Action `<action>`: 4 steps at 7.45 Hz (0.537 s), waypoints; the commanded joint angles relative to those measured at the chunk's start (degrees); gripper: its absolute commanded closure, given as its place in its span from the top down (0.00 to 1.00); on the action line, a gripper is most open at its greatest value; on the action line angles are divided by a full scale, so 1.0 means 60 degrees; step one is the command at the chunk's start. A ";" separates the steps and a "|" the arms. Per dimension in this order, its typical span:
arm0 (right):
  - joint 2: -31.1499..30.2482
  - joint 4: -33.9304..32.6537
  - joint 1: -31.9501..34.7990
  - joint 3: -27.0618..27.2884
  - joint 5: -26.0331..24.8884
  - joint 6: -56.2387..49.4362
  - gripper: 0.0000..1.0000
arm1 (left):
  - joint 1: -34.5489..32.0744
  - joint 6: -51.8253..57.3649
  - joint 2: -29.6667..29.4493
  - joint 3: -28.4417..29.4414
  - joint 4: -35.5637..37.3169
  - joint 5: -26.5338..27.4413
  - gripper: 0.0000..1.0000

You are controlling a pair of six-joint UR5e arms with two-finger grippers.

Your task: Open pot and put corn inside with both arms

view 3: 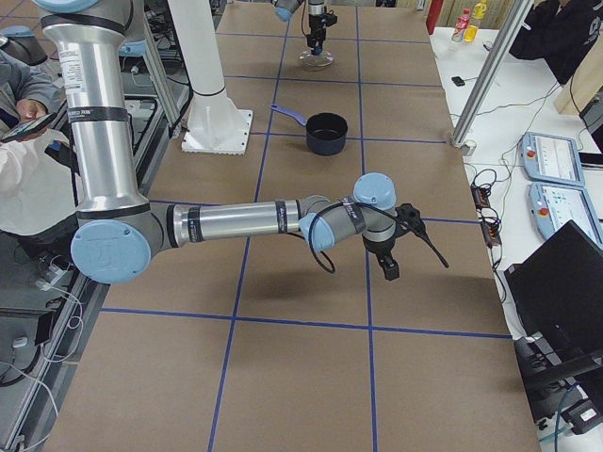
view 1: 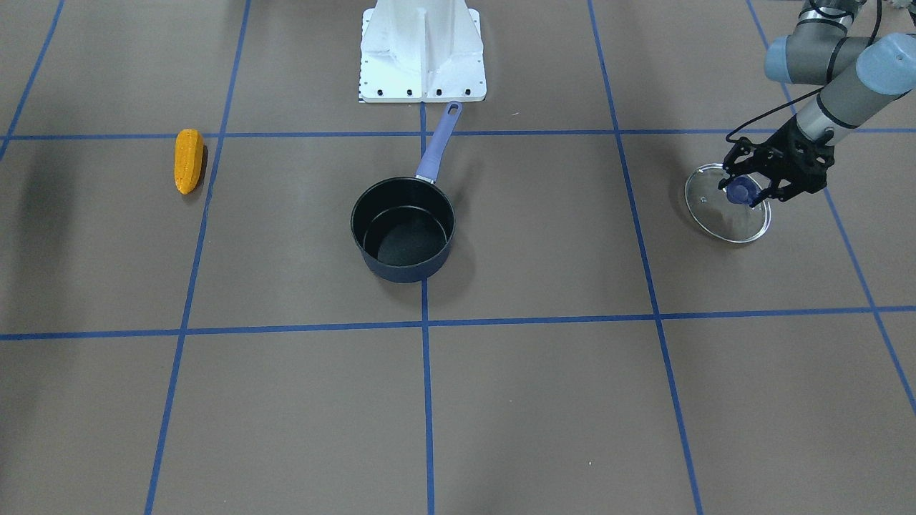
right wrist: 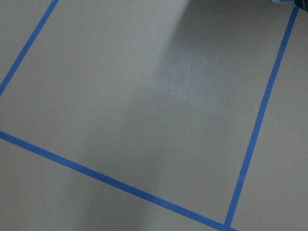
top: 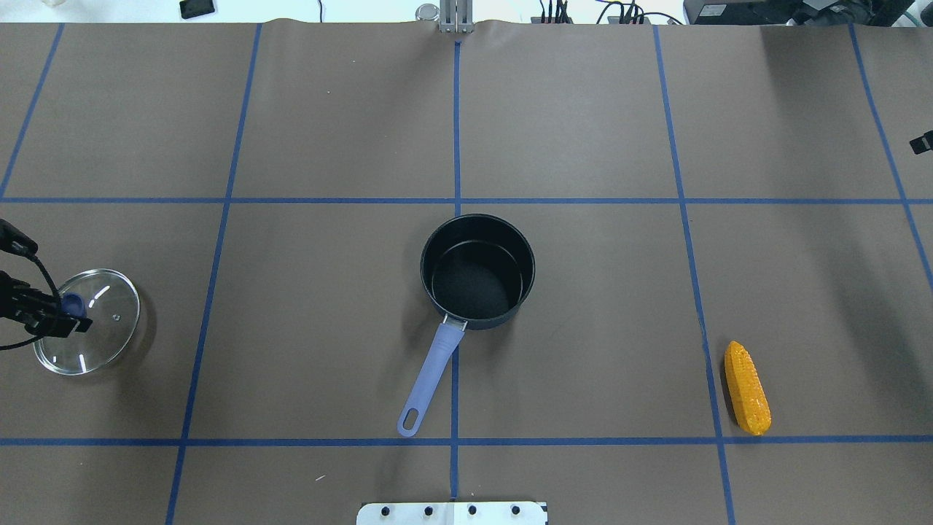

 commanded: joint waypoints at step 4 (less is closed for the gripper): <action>0.0019 0.0012 -0.0024 0.0110 0.0044 0.0369 1.00 | -0.0264 0.0068 -0.0161 -0.0158 0.0143 -0.0021 0.99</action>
